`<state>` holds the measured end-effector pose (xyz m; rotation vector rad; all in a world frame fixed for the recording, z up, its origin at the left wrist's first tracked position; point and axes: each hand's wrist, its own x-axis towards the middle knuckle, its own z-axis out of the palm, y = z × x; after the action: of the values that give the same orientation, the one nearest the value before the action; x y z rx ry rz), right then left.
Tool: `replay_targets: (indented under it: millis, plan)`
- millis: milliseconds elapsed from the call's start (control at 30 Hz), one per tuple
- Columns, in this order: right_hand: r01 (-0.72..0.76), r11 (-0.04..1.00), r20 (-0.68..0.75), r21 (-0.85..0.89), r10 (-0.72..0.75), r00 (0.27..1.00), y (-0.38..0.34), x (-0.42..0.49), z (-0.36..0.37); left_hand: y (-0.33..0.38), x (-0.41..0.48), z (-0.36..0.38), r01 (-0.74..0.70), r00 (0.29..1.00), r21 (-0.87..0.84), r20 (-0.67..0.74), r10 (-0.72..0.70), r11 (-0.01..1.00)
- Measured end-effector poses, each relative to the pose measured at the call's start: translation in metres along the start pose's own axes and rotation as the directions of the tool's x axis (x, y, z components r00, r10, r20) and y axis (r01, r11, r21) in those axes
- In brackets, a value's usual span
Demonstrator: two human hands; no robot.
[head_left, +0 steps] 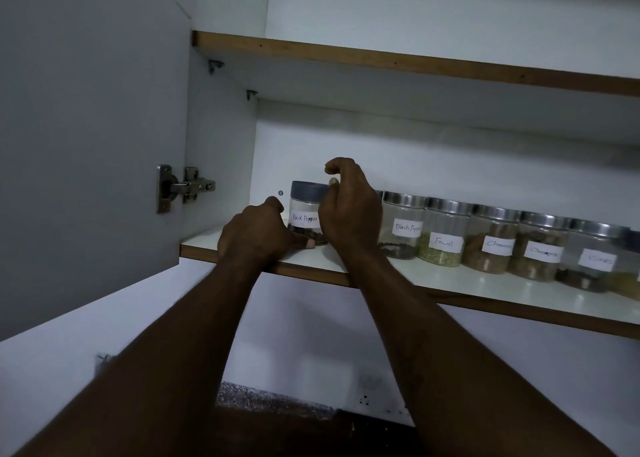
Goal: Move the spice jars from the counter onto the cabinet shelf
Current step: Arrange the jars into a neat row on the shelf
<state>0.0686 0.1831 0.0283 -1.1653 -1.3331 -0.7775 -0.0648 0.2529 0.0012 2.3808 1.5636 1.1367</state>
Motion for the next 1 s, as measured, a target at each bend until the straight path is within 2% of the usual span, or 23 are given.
replay_targets:
  millis: [67, 167, 267, 333, 433, 567, 733, 1000]
  plan:
    - [0.089, 0.995, 0.048, -0.031, -0.088, 0.995, 0.003, -0.003, -0.014, 0.001, -0.005, -0.001, 0.021, 0.998, -0.022, -0.052, -0.022, 1.000]
    - [0.254, 0.959, 0.208, -0.127, -0.224, 0.952, 0.016, -0.012, -0.046, 0.004, -0.015, -0.003, 0.061, 0.991, -0.036, -0.114, -0.065, 0.998]
    - [0.299, 0.931, 0.436, -0.211, -0.185, 0.881, 0.034, -0.028, -0.084, 0.011, -0.027, -0.004, 0.093, 0.991, 0.052, -0.105, -0.088, 0.994]
    - [0.284, 0.927, 0.509, -0.247, -0.126, 0.852, 0.052, -0.035, -0.111, 0.024, -0.035, -0.005, 0.098, 0.993, 0.123, -0.080, -0.089, 0.988]
    - [0.123, 0.961, 0.489, -0.246, 0.014, 0.872, 0.083, -0.039, -0.152, 0.056, -0.050, -0.003, 0.108, 0.994, 0.158, -0.036, -0.104, 0.982]
    - [-0.093, 0.950, 0.446, -0.297, 0.224, 0.866, 0.129, -0.039, -0.208, 0.114, -0.069, 0.017, 0.012, 0.998, 0.103, 0.054, -0.018, 0.995]
    - [-0.208, 0.893, 0.385, -0.399, 0.369, 0.846, 0.173, -0.043, -0.278, 0.187, -0.080, 0.046, -0.181, 0.972, 0.011, 0.155, 0.177, 0.983]
    - [-0.367, 0.795, 0.164, -0.483, 0.494, 0.854, 0.234, -0.060, -0.385, 0.311, -0.101, 0.107, -0.412, 0.895, -0.114, 0.135, 0.425, 0.904]
